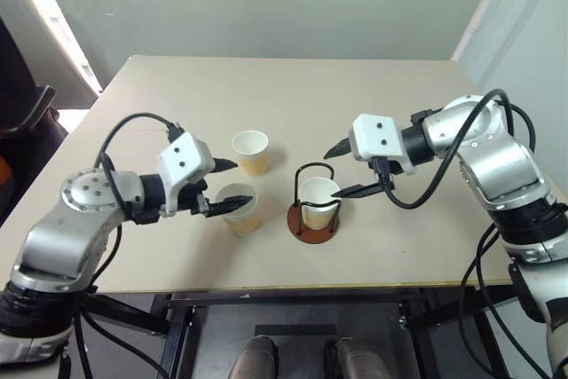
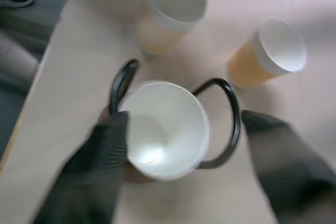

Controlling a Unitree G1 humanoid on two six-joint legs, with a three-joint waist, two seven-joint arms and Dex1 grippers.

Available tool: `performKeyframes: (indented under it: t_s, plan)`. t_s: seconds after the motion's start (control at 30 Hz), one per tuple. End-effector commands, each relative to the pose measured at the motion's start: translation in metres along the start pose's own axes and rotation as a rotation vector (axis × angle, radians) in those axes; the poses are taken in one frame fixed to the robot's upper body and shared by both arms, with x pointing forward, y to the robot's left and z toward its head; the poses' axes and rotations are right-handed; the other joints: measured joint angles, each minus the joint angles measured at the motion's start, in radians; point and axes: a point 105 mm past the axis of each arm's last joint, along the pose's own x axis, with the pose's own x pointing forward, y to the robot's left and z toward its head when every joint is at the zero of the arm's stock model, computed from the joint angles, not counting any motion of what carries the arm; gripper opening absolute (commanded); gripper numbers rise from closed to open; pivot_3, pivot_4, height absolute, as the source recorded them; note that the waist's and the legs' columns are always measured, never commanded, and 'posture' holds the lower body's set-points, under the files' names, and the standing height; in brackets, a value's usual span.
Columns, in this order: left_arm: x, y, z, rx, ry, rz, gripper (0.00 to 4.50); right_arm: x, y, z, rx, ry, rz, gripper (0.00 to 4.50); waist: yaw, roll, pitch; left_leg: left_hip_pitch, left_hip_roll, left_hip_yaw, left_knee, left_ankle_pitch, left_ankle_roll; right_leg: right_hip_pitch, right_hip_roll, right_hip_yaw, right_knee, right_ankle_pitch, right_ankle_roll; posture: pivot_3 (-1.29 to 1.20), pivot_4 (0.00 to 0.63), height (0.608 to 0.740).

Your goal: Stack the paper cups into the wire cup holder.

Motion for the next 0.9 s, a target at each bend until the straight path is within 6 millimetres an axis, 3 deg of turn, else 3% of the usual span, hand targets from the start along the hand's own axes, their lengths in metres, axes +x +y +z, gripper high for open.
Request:
performKeyframes:
  t_s: [0.03, 0.4, 0.6, 0.7, 0.9]
  plan:
    - [-0.014, 0.016, -0.002, 0.078, 0.074, -0.004, 3.77, -0.034, -0.013, 0.021, 0.085, -0.181, -0.098, 4.32, 0.0, 0.0, 0.0, 0.0, 0.0, 0.0, 0.0, 0.0, 0.0, 0.0, 0.0, 0.0, 0.0, 0.0, 0.0, 0.0, 0.15, 0.74]
    - [0.012, 0.025, -0.02, 0.174, 0.198, -0.156, 3.77, -0.01, 0.016, 0.04, 0.123, -0.302, 0.045, 4.32, 0.0, 0.0, 0.0, -0.004, 0.0, -0.001, -0.001, -0.002, -0.002, -0.004, 0.0, 0.0, 0.0, -0.001, -0.002, 0.0, 0.15, 0.74]
    - [0.027, 0.022, -0.024, 0.202, 0.215, -0.231, 3.77, 0.005, 0.016, 0.041, 0.132, -0.299, 0.03, 4.32, -0.001, 0.0, 0.0, -0.004, 0.0, -0.001, -0.001, -0.002, -0.002, -0.005, 0.0, 0.0, 0.0, 0.001, 0.003, 0.0, 0.15, 0.74]
    - [0.029, 0.017, -0.024, 0.199, 0.206, -0.272, 3.2, 0.005, 0.013, 0.039, 0.138, -0.291, 0.009, 4.35, -0.001, 0.0, 0.0, -0.006, 0.0, -0.001, 0.0, -0.002, -0.001, -0.006, 0.0, 0.0, 0.0, 0.002, 0.004, 0.0, 0.15, 0.74]
    - [0.027, 0.01, -0.015, 0.192, 0.158, -0.327, 1.04, 0.001, 0.011, 0.032, 0.144, -0.263, -0.02, 4.35, -0.001, 0.0, 0.0, -0.007, 0.0, -0.001, 0.0, -0.002, -0.001, -0.008, 0.0, 0.0, 0.0, 0.004, 0.007, 0.0, 0.15, 0.74]
